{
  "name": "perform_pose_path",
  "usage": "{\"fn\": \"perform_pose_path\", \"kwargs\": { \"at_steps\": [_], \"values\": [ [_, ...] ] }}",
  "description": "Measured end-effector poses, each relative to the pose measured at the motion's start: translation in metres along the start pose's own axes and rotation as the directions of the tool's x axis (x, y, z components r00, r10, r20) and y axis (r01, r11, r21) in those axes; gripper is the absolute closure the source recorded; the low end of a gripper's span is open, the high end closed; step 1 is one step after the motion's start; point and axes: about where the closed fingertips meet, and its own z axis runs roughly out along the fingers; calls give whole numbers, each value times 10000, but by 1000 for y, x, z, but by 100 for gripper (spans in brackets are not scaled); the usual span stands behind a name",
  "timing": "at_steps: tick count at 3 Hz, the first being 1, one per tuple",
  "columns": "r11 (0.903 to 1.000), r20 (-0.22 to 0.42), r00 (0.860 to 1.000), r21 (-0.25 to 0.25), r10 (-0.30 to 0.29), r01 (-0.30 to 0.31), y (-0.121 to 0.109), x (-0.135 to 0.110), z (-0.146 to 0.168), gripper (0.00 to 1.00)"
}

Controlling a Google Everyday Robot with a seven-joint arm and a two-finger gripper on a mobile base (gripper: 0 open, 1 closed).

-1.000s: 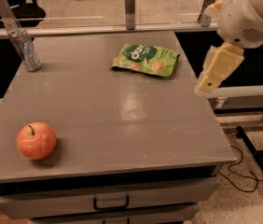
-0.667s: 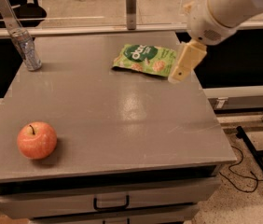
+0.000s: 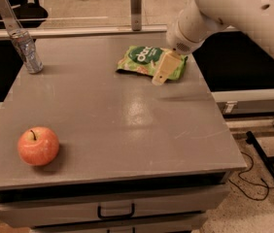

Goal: Move green rice chip bag near redbull can

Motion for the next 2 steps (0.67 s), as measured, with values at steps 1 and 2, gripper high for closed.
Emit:
{"fn": "perform_pose_path", "kwargs": {
  "at_steps": [1, 2],
  "values": [
    [9978, -214, 9981, -324, 572, -579, -3, 11, 41, 0],
    [9922, -387, 9938, -650, 1042, -1066, -4, 17, 64, 18]
  ]
}}
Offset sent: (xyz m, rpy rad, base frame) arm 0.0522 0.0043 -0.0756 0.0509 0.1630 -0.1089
